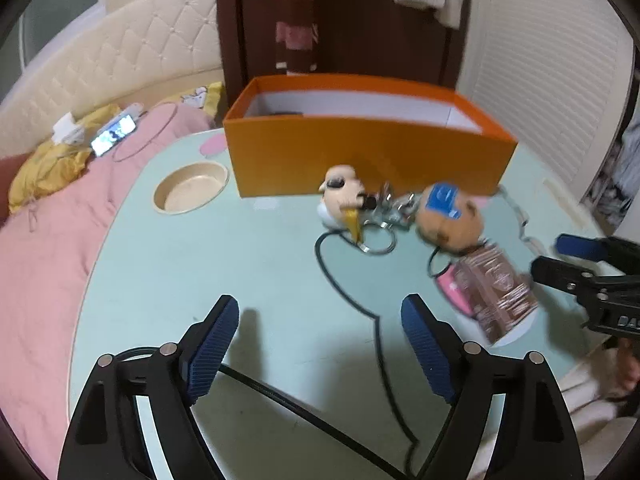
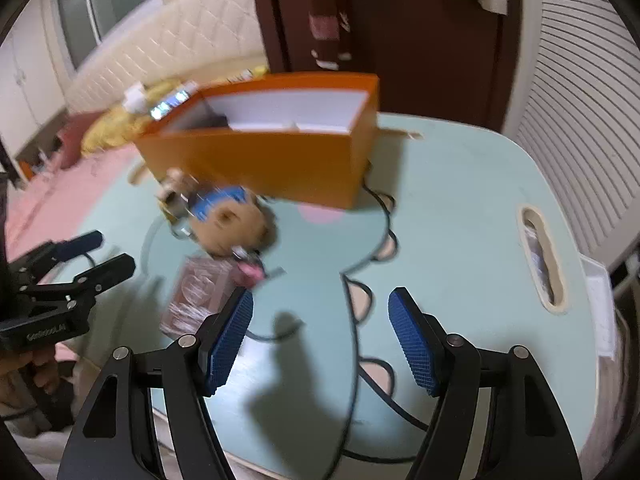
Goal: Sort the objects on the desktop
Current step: 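Withdraw both open tools from the box over the table, then grasp the brown card box with the right tool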
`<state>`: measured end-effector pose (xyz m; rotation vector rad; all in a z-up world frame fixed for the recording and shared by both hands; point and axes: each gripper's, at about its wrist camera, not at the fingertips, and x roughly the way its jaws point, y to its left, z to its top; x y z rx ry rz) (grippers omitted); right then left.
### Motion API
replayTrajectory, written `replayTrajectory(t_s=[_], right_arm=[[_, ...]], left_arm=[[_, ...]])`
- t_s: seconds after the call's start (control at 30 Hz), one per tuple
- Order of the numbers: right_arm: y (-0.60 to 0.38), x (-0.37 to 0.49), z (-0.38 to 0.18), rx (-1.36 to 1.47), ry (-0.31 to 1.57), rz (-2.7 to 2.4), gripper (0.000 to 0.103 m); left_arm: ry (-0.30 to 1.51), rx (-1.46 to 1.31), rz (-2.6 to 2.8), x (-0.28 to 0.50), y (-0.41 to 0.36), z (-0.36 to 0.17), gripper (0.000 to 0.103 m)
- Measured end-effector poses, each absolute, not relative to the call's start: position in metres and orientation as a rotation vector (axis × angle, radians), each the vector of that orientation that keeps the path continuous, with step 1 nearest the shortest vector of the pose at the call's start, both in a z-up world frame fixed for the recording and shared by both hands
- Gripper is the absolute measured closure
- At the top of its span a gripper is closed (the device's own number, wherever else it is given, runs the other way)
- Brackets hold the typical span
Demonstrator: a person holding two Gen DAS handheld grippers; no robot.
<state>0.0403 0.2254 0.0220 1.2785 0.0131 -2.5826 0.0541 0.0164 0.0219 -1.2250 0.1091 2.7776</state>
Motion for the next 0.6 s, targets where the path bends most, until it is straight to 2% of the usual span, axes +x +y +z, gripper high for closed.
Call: replayTrajectory(t_s=[0.03, 0.1, 0.17, 0.27, 0.4, 0.6], right_arm=[[0.225, 0.04, 0.018, 1.304, 0.026, -2.586, 0.032], [0.223, 0.041, 0.014, 1.305, 0.068, -2.594, 0.031], [0.222, 0.042, 0.01, 1.305, 0.11, -2.602, 0.031], [0.221, 0.039, 0.002, 1.309, 0.147, -2.629, 0.016], [0.226, 0.04, -0.001, 1.29, 0.141, -2.652, 0.006], [0.23, 0.037, 0.001, 1.288, 0.129, -2.657, 0.0]], left_arm=[[0.108, -1.223, 2.789, 0.054, 0.016, 0.019, 0.014], [0.082, -1.204, 2.823, 0.055, 0.012, 0.015, 0.0], [0.074, -1.188, 2.835, 0.056, 0.011, 0.013, 0.0], [0.072, -1.167, 2.844, 0.057, 0.01, 0.011, 0.0], [0.073, -1.159, 2.848, 0.055, 0.011, 0.009, 0.0], [0.072, -1.157, 2.854, 0.055, 0.015, 0.008, 0.0]])
